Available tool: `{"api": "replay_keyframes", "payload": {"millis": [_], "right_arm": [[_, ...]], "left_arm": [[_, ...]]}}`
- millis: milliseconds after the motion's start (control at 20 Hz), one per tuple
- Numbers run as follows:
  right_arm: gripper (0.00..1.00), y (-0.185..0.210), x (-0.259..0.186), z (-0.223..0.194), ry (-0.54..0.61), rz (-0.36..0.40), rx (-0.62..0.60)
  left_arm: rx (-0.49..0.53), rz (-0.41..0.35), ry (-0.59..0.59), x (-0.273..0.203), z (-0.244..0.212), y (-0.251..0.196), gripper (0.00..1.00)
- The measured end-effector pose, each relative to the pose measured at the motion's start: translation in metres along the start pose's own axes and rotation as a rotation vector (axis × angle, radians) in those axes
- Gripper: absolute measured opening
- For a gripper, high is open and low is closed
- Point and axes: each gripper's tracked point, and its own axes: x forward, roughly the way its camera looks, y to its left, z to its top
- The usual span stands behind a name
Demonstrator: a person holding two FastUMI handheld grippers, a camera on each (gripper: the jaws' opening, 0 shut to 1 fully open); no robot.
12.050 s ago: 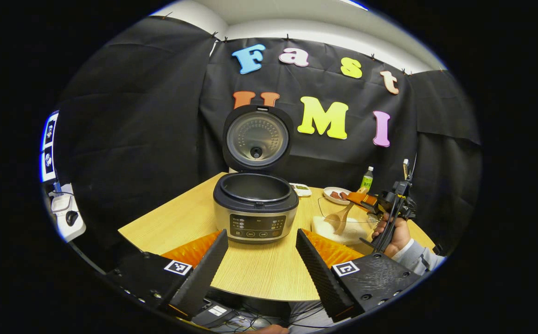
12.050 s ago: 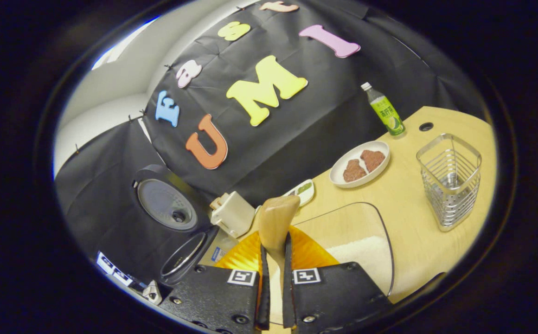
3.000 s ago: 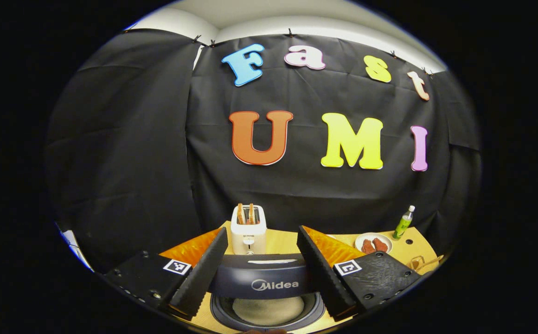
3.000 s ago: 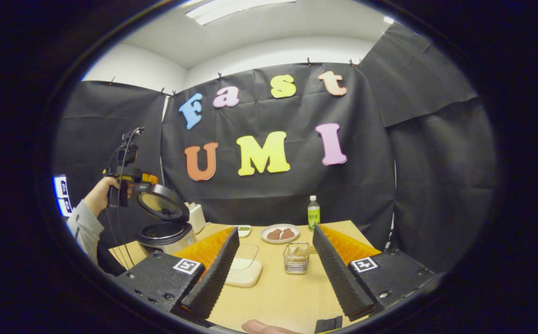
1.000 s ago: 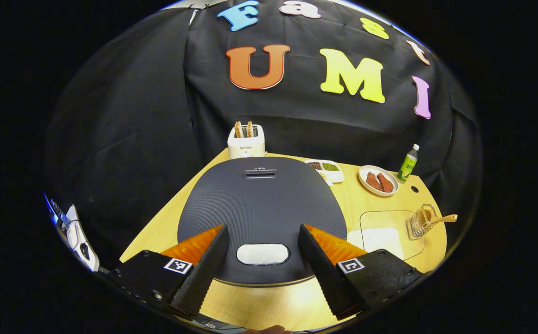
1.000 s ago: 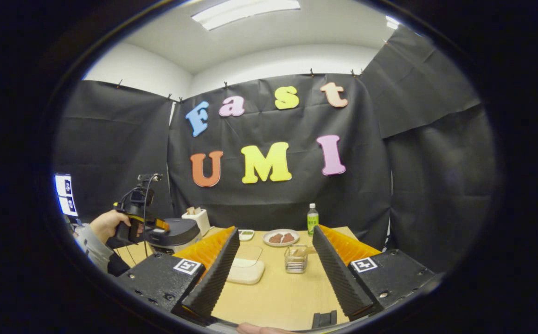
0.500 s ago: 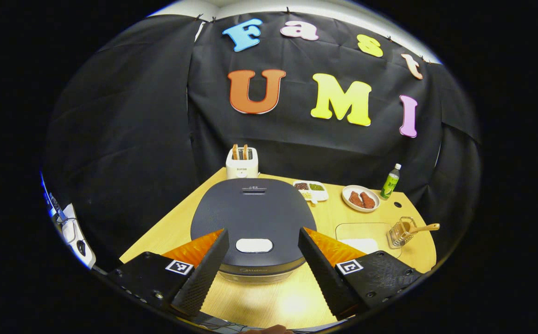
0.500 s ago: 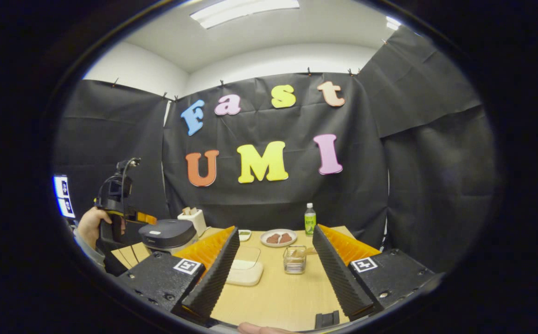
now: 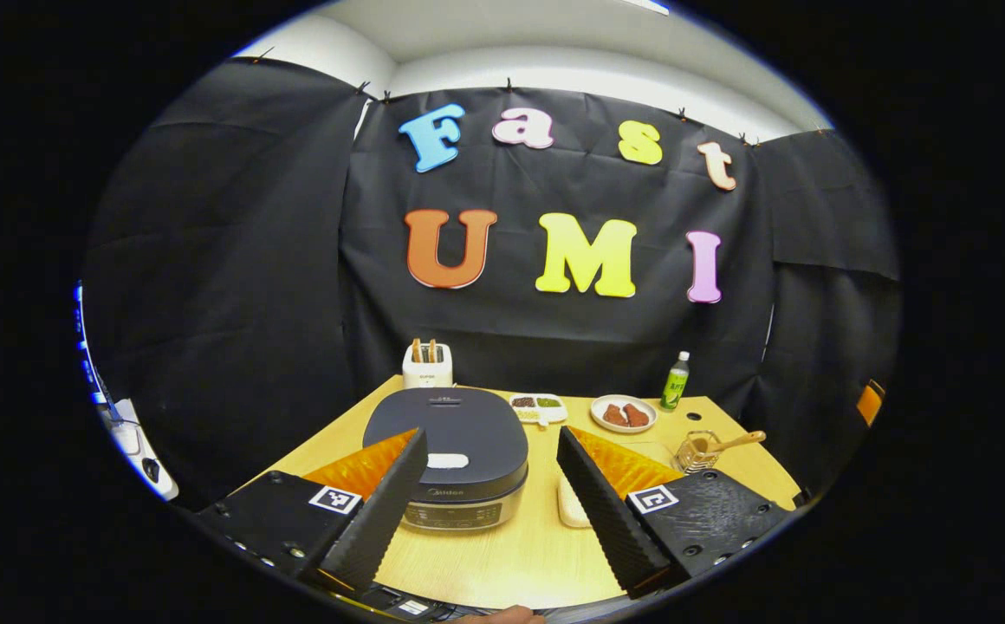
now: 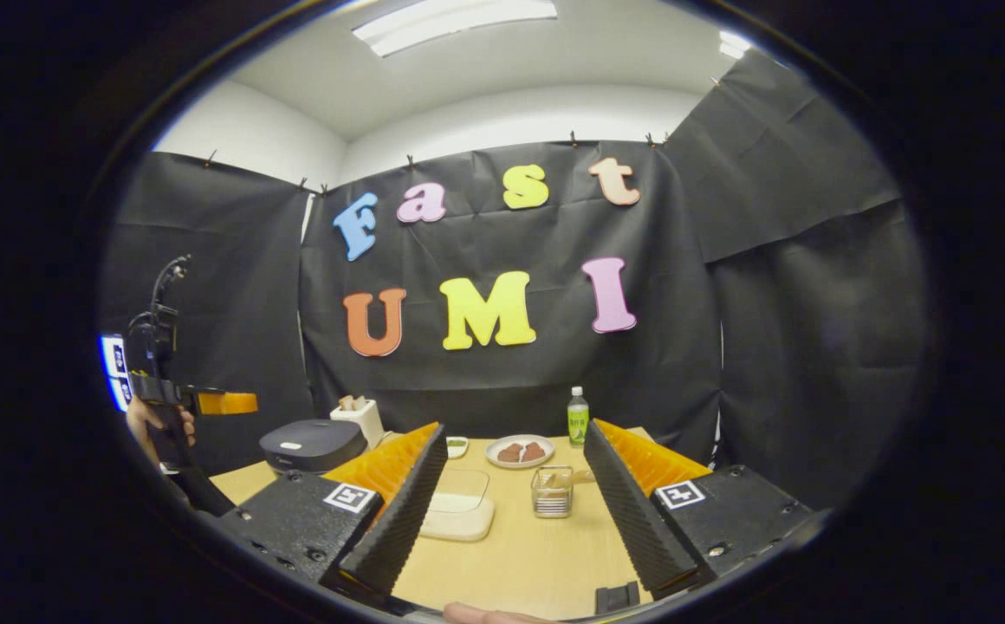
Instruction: Close the left gripper, press the button to open the rice cooker; take a wooden spoon from the chopstick holder with the right hand, scoop a spoonful of rice and pour it into the rice cooker, then put the wooden spoon back into the chopstick holder.
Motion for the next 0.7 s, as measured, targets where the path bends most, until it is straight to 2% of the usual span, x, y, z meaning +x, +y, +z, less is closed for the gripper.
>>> {"api": "replay_keyframes", "payload": {"millis": [100, 150, 250, 300, 350, 450, 650, 700], "right_arm": [[0.92, -0.002, -0.002, 0.004, -0.006, -0.006, 0.010], [1.00, -0.004, -0.003, 0.007, -0.013, -0.009, 0.014], [1.00, -0.012, -0.006, 0.010, -0.026, -0.022, 0.027], [1.00, -0.016, -0.007, 0.013, -0.036, -0.029, 0.040], [1.00, -0.021, -0.009, 0.016, -0.045, -0.038, 0.052], [1.00, -0.031, -0.014, 0.016, -0.052, -0.053, 0.066], [1.00, -0.047, -0.018, 0.013, -0.047, -0.067, 0.056], [0.92, -0.050, -0.019, 0.015, -0.052, -0.070, 0.050]], "left_arm": [[0.011, -0.022, -0.043, -0.016, 0.013, -0.009, 0.96], [0.015, -0.032, -0.063, -0.024, 0.016, -0.015, 0.96], [0.026, -0.025, -0.080, -0.040, 0.016, -0.019, 0.96], [0.037, -0.027, -0.095, -0.049, 0.014, -0.023, 1.00], [0.048, -0.036, -0.124, -0.058, 0.014, -0.029, 0.96], [0.056, -0.061, -0.165, -0.075, 0.012, -0.037, 0.96], [0.100, -0.013, -0.153, -0.099, -0.019, -0.027, 0.96], [0.112, 0.006, -0.155, -0.101, -0.019, -0.024, 0.95]]}}
